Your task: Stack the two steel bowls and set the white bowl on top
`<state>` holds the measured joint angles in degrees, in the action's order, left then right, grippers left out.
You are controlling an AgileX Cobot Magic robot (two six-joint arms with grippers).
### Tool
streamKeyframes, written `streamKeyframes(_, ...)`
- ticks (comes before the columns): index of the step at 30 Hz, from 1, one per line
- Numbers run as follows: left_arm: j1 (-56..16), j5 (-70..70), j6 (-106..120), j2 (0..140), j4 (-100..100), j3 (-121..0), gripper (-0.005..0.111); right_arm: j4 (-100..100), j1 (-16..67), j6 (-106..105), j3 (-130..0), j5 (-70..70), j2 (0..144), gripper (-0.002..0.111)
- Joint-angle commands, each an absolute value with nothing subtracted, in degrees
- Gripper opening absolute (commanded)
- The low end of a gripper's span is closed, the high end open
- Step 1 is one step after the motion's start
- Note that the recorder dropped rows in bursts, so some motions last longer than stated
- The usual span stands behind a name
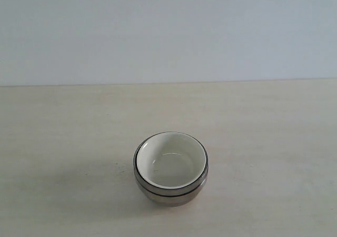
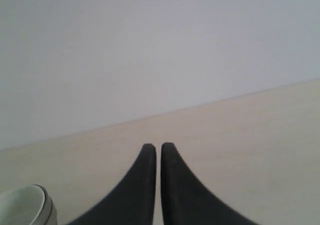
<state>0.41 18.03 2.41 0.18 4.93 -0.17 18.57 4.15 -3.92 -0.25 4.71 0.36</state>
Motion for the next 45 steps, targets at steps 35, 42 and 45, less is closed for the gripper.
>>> streamKeyframes(35, 0.12, 17.63, 2.14, 0.00, 4.93, 0.00, 0.004, -0.59, 4.02, 12.98, 0.00, 10.06, 0.00, 0.000)
streamKeyframes(42, 0.12, 17.63, 2.14, 0.00, 4.93, 0.00, 0.004, -0.59, 4.02, 13.59, 0.00, 11.44, 0.00, 0.000)
streamKeyframes(45, 0.12, 17.63, 2.14, 0.00, 4.93, 0.00, 0.004, -2.23, 4.02, 8.66, 0.00, 12.07, 0.00, 0.000)
